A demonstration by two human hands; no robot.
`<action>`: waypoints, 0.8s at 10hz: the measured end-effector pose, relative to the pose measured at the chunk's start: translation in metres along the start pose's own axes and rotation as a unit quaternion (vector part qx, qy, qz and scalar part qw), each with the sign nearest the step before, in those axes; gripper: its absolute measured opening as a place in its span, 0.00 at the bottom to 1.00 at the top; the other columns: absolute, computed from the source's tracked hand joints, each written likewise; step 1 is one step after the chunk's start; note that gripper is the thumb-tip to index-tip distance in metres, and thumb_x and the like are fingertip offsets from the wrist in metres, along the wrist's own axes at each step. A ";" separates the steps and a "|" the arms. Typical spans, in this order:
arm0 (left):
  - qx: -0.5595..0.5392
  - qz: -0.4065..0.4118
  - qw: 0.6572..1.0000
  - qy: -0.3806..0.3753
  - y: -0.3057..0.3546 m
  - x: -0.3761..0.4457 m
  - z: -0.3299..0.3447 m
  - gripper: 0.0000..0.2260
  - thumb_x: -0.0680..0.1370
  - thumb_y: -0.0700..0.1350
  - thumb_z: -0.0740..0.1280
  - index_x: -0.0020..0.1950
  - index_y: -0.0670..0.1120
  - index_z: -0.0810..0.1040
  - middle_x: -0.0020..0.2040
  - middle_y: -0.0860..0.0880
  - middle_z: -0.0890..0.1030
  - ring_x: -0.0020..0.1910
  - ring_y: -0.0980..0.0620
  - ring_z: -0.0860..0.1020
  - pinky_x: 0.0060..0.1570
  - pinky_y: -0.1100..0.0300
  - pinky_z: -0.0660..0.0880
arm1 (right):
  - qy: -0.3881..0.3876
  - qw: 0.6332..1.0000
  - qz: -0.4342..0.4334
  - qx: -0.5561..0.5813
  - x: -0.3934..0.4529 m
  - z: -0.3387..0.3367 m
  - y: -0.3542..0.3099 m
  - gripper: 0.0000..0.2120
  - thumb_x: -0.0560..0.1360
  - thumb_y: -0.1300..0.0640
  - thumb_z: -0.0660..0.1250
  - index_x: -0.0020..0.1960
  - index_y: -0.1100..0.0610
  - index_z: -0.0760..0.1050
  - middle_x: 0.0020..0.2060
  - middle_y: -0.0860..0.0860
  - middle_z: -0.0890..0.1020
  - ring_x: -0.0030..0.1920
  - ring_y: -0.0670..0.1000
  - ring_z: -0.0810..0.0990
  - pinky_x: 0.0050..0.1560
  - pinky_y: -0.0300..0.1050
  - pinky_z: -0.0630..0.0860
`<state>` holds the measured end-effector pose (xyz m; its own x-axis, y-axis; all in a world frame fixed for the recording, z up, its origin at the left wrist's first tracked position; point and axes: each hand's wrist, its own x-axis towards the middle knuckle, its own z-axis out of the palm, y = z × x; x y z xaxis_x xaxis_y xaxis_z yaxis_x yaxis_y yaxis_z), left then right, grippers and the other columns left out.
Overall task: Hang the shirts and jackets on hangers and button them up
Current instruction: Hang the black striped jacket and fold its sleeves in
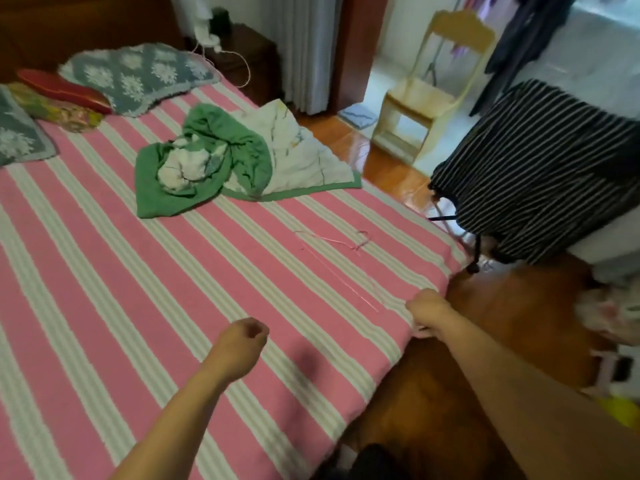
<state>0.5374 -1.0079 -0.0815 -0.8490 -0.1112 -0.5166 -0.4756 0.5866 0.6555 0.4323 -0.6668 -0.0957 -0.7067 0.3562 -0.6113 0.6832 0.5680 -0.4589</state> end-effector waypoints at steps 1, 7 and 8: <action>0.039 0.078 0.996 -0.007 0.085 0.022 -0.005 0.07 0.83 0.44 0.63 0.56 0.49 0.81 0.51 0.52 0.82 0.50 0.51 0.79 0.48 0.58 0.72 | -0.019 0.998 -0.020 0.048 -0.004 -0.075 -0.006 0.09 0.79 0.63 0.64 0.40 0.54 0.72 0.41 0.55 0.77 0.43 0.55 0.77 0.49 0.53 0.81; 0.009 0.395 0.917 -0.055 0.643 0.071 0.249 0.08 0.83 0.49 0.66 0.47 0.53 0.83 0.40 0.59 0.83 0.39 0.60 0.81 0.42 0.55 0.76 | 0.152 0.955 -0.134 0.219 0.140 -0.596 0.120 0.08 0.82 0.60 0.63 0.51 0.62 0.79 0.39 0.56 0.79 0.33 0.50 0.77 0.34 0.41 0.72; 0.024 0.398 0.914 -0.081 0.686 0.094 0.277 0.07 0.83 0.49 0.66 0.50 0.53 0.84 0.43 0.57 0.85 0.43 0.57 0.82 0.42 0.58 0.76 | 0.145 0.950 -0.152 0.231 0.177 -0.632 0.118 0.07 0.81 0.60 0.64 0.49 0.60 0.80 0.41 0.58 0.82 0.35 0.50 0.79 0.36 0.42 0.77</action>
<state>0.1947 -0.3931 0.1669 -0.8747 0.4835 0.0349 0.2905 0.4651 0.8362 0.2717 -0.0671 0.1493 -0.8596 0.4556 -0.2314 0.3988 0.3150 -0.8612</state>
